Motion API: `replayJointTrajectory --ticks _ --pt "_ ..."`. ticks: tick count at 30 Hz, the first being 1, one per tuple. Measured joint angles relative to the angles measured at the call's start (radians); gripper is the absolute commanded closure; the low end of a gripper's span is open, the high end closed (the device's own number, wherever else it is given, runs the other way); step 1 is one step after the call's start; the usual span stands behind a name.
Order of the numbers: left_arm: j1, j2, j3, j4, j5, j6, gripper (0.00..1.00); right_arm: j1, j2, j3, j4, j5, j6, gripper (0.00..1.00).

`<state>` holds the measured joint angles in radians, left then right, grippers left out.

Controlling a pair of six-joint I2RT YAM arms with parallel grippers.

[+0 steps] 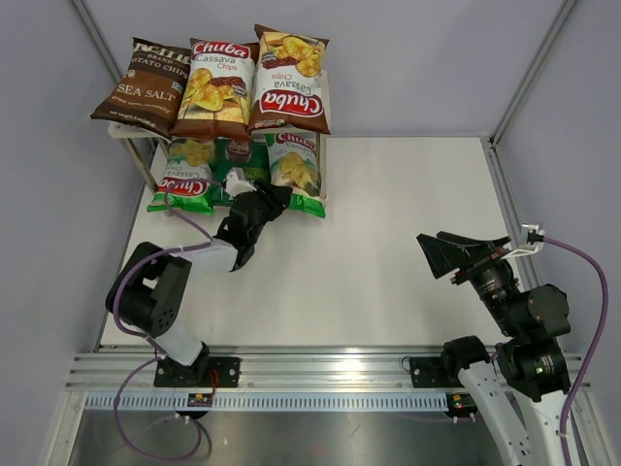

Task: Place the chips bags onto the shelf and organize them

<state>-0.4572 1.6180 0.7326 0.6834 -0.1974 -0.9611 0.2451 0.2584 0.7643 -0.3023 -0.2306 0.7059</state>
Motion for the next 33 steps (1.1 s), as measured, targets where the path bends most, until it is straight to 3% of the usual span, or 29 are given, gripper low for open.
replayJointTrajectory --ticks 3,16,27,33 --pt "0.0 -0.009 0.022 -0.076 -0.019 0.006 0.62 0.0 0.0 0.0 0.001 -0.002 0.006 0.01" --pt "0.056 0.059 0.227 -0.325 0.028 0.038 0.65 0.0 -0.017 0.0 -0.002 -0.008 0.006 0.0" --pt "0.079 0.057 0.251 -0.449 0.073 0.084 0.26 0.0 -0.013 0.0 -0.01 -0.008 0.0 0.01" --pt "0.078 -0.035 0.275 -0.591 0.068 0.148 0.07 0.0 0.15 0.01 -0.048 -0.036 -0.052 0.0"
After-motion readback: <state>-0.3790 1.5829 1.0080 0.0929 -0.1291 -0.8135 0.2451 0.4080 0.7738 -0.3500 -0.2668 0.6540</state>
